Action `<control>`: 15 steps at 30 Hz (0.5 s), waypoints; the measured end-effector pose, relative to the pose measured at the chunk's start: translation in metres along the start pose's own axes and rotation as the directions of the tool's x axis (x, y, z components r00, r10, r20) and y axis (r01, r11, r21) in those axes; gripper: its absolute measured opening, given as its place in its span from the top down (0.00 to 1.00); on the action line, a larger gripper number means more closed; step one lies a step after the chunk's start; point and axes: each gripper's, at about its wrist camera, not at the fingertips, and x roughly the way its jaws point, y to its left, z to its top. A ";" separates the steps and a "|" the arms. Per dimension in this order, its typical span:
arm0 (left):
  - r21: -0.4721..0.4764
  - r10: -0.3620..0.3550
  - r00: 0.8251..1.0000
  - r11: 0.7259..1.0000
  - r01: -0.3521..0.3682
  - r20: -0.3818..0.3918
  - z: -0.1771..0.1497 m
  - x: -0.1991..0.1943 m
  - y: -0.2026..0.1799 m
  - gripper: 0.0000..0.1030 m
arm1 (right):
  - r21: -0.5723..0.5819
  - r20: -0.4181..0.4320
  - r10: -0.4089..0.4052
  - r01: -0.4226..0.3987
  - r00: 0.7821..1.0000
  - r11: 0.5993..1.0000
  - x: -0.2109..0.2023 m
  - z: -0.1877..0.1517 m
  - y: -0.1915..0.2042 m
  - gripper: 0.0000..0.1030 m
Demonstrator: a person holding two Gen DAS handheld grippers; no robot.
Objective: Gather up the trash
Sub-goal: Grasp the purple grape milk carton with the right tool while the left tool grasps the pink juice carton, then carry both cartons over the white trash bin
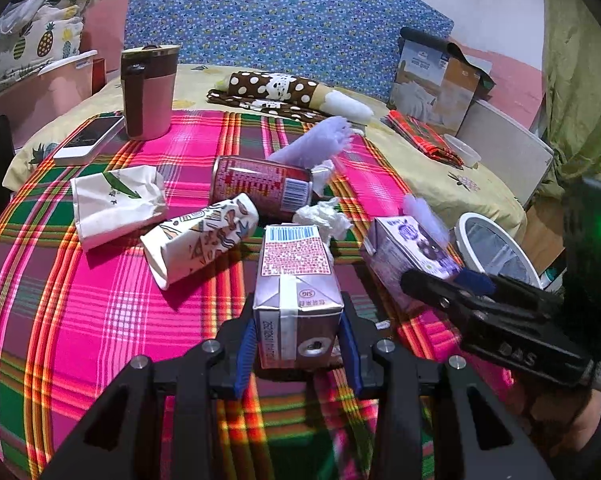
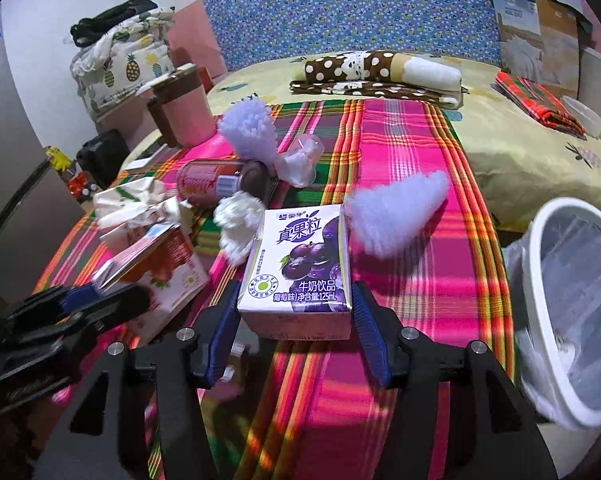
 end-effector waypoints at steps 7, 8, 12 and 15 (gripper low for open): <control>0.029 -0.019 1.000 0.999 0.019 0.019 -0.001 -0.013 -0.019 0.63 | 0.025 0.046 0.012 -0.013 0.999 1.000 -0.024 -0.005 -0.004 0.45; 0.034 -0.022 1.000 0.999 0.022 0.021 -0.001 -0.014 -0.021 0.63 | 0.028 0.051 0.010 -0.012 0.999 1.000 -0.025 -0.005 -0.005 0.45; 0.052 -0.034 0.999 0.998 0.032 0.024 -0.001 -0.017 -0.033 0.63 | 0.042 0.065 0.004 -0.006 0.998 0.999 -0.031 -0.009 -0.009 0.45; 0.066 -0.043 0.999 0.997 0.042 0.025 0.000 -0.018 -0.041 0.63 | 0.052 0.078 -0.001 -0.003 0.997 0.999 -0.037 -0.012 -0.013 0.45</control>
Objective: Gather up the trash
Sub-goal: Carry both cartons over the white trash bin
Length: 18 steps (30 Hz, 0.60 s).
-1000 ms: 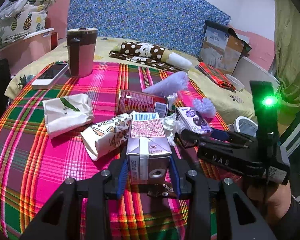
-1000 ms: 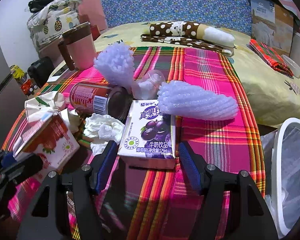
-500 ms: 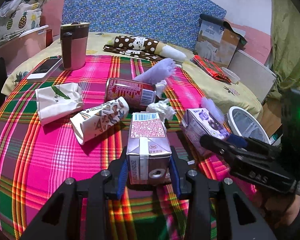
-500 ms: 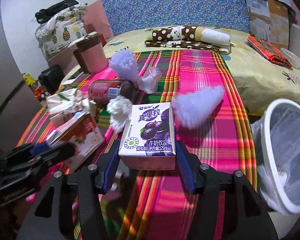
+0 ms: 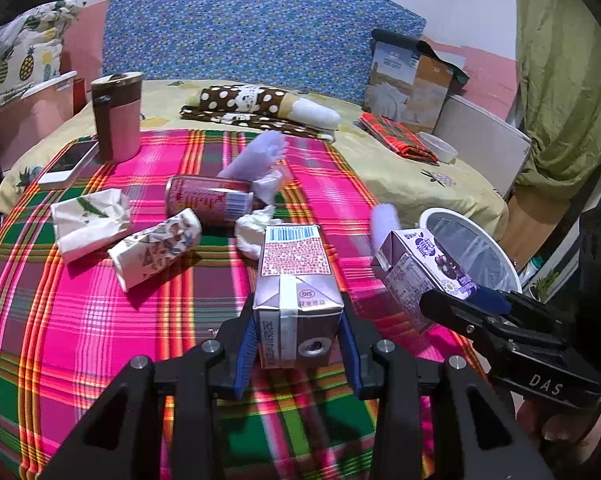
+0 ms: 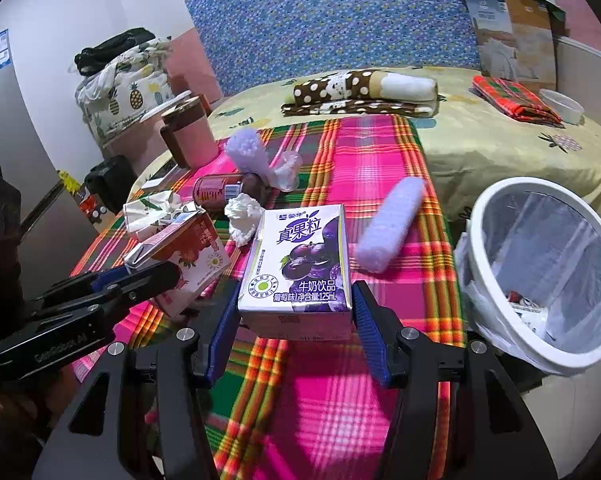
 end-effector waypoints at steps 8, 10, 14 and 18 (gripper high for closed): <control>0.053 -0.044 0.999 0.998 0.043 0.008 0.009 0.007 -0.031 0.63 | 0.043 0.052 -0.052 0.050 0.997 0.998 -0.021 -0.002 -0.024 0.45; 0.068 -0.063 0.998 0.996 0.062 0.007 0.012 0.010 -0.040 0.63 | 0.060 0.061 -0.074 0.071 0.995 0.996 -0.026 -0.003 -0.033 0.45; 0.099 -0.097 0.995 0.990 0.096 0.003 0.019 0.019 -0.060 0.63 | 0.110 0.077 -0.134 0.125 0.988 0.986 -0.036 -0.004 -0.057 0.45; 0.136 -0.132 0.991 0.982 0.132 -0.005 0.025 0.029 -0.083 0.63 | 0.159 0.086 -0.191 0.176 0.978 0.972 -0.048 -0.008 -0.077 0.45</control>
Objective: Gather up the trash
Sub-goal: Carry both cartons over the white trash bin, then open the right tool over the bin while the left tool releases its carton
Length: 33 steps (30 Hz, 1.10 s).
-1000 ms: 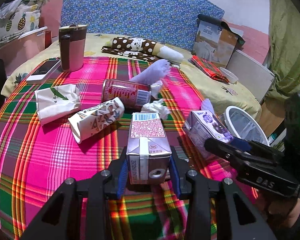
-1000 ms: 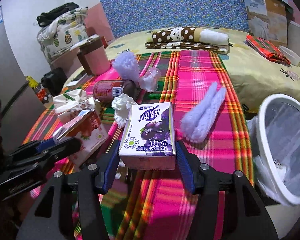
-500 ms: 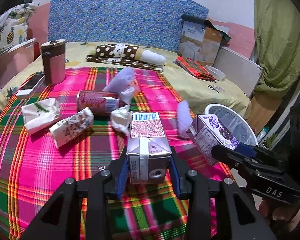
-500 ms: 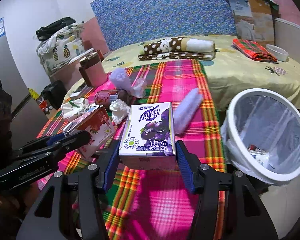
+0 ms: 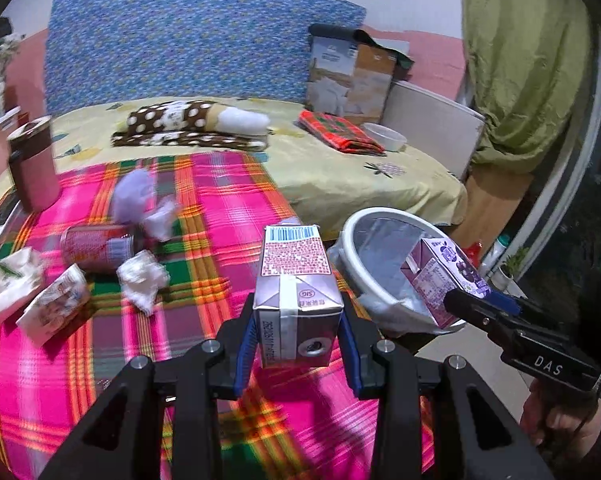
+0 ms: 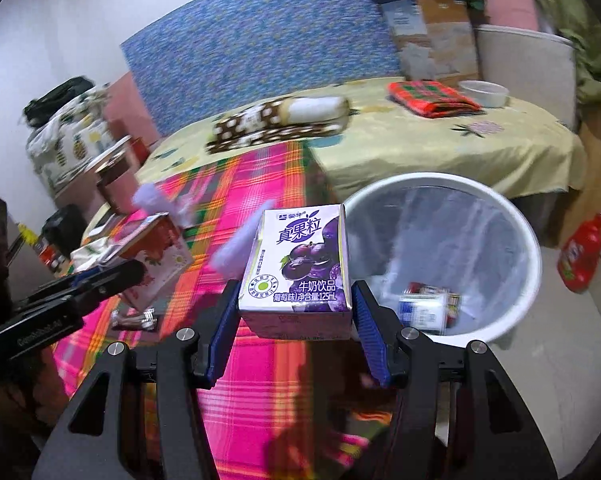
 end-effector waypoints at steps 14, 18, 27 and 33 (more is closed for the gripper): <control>0.102 -0.098 0.994 0.990 0.103 -0.048 0.020 0.050 -0.063 0.63 | 0.095 -0.003 -0.114 0.114 0.993 0.989 -0.006 -0.003 -0.056 0.45; 0.114 -0.120 0.990 0.985 0.127 -0.068 0.023 0.066 -0.078 0.63 | 0.109 -0.015 -0.137 0.138 0.990 0.984 -0.006 -0.005 -0.070 0.45; 0.132 -0.144 0.982 0.978 0.160 -0.121 0.023 0.097 -0.094 0.63 | 0.123 -0.059 -0.169 0.175 0.984 0.977 0.002 -0.008 -0.086 0.45; 0.132 -0.146 0.977 0.977 0.167 -0.154 0.021 0.110 -0.097 0.63 | 0.117 -0.095 -0.170 0.181 0.981 0.977 0.010 -0.009 -0.089 0.45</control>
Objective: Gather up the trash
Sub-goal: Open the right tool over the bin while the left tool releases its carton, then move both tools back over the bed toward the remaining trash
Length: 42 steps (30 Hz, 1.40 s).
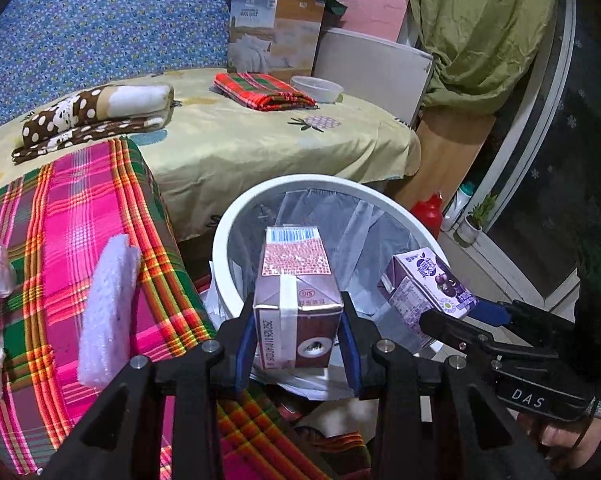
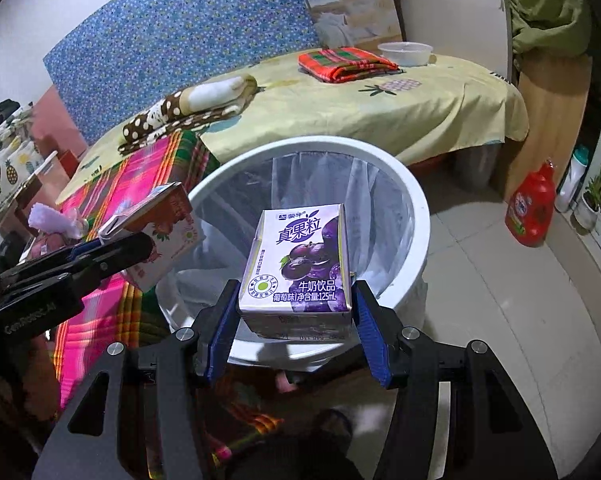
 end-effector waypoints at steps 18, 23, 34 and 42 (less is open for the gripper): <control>-0.023 -0.018 1.000 1.000 0.019 0.023 -0.001 -0.015 0.006 0.51 | -0.001 0.017 -0.016 0.016 1.000 1.000 -0.007 0.003 0.003 0.37; -0.039 0.006 0.999 0.999 -0.004 0.054 -0.005 -0.034 0.014 0.51 | 0.000 0.055 -0.002 0.002 0.999 1.000 -0.019 0.002 0.010 0.37; -0.080 0.066 0.992 0.995 -0.058 0.103 -0.025 -0.077 0.034 0.51 | -0.031 0.097 0.086 -0.083 0.992 0.996 -0.032 -0.002 0.039 0.37; -0.104 0.132 0.982 0.988 -0.118 0.136 -0.047 -0.109 0.047 0.51 | -0.089 0.096 0.155 -0.146 0.983 0.985 -0.039 -0.010 0.067 0.37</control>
